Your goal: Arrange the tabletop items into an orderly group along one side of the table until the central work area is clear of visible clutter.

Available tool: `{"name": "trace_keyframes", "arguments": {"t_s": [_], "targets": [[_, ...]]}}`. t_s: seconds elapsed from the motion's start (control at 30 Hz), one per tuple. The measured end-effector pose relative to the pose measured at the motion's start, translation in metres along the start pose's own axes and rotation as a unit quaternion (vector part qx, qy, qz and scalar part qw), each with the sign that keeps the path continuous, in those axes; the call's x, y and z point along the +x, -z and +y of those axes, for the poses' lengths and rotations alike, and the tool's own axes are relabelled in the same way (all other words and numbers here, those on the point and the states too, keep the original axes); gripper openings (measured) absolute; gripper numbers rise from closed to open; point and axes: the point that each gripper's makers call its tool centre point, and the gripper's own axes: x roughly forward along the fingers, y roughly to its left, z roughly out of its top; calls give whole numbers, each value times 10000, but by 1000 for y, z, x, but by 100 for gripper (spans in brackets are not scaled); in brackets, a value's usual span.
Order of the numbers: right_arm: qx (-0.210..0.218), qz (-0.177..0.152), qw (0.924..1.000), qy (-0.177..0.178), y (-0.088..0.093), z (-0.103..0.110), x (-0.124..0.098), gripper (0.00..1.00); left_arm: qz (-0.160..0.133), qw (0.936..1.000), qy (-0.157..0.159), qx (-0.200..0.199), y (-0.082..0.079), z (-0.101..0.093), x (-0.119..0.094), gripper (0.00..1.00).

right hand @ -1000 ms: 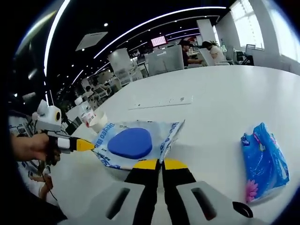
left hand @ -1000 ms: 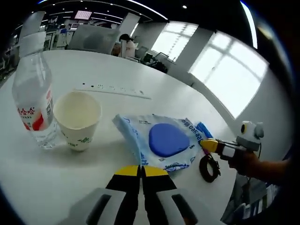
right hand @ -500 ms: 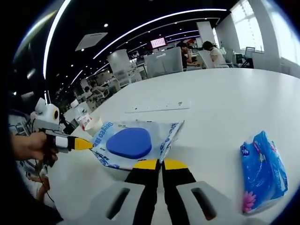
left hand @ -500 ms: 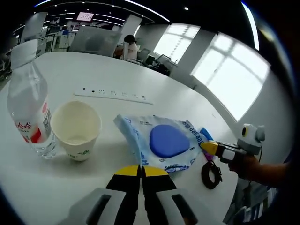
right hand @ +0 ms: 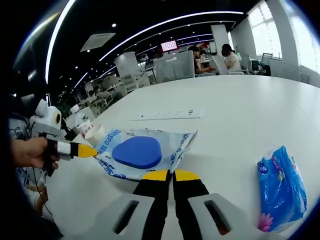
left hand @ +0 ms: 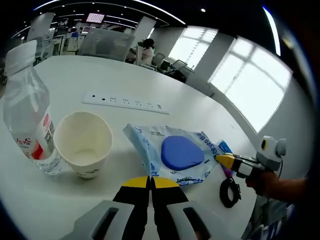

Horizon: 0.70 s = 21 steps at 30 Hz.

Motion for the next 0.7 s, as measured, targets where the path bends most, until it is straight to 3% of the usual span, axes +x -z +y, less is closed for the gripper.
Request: {"name": "trace_keyframes", "arguments": {"t_s": [0.7], "targets": [[-12, 95, 9999, -35, 10, 2, 30, 0, 60, 9992, -395, -6, 2, 22, 13, 0]]}}
